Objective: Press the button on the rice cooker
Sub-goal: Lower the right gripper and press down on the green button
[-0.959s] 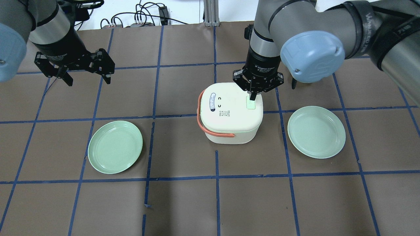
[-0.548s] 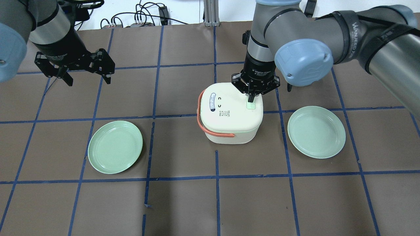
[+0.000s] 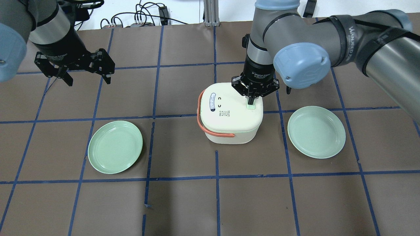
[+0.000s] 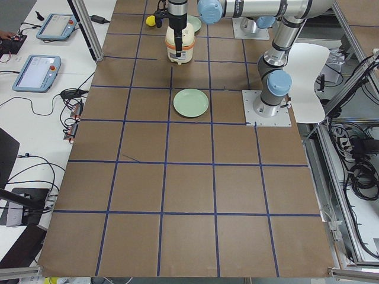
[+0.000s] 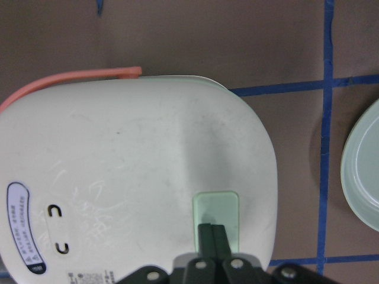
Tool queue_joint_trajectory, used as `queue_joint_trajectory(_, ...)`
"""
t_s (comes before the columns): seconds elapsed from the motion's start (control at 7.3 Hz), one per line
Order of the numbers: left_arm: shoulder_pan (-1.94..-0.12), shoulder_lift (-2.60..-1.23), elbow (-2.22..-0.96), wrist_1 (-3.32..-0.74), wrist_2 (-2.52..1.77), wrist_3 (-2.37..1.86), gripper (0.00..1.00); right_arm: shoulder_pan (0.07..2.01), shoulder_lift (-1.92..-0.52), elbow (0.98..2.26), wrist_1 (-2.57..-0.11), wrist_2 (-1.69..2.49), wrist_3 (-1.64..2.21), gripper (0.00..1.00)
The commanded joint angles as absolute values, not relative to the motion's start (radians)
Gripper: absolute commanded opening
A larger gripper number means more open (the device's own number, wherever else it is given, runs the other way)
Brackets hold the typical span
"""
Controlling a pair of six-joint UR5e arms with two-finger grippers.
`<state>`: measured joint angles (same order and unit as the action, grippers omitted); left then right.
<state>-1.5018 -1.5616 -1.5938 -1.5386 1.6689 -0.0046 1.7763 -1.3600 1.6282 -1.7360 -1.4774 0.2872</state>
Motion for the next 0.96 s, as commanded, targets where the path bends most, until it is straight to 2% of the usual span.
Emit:
queue_joint_trajectory(0.0,-1.502,-1.562,-1.594,-1.539,1.669,-0.005,1.0,1.776,-1.359,1.629,-1.736,-1.477,0.287,0.0)
queue_joint_trajectory(0.82,-1.503,-1.562,-1.594,-1.539,1.669,-0.005,1.0,1.776,-1.338,1.629,-1.746,-1.477,0.285,0.0)
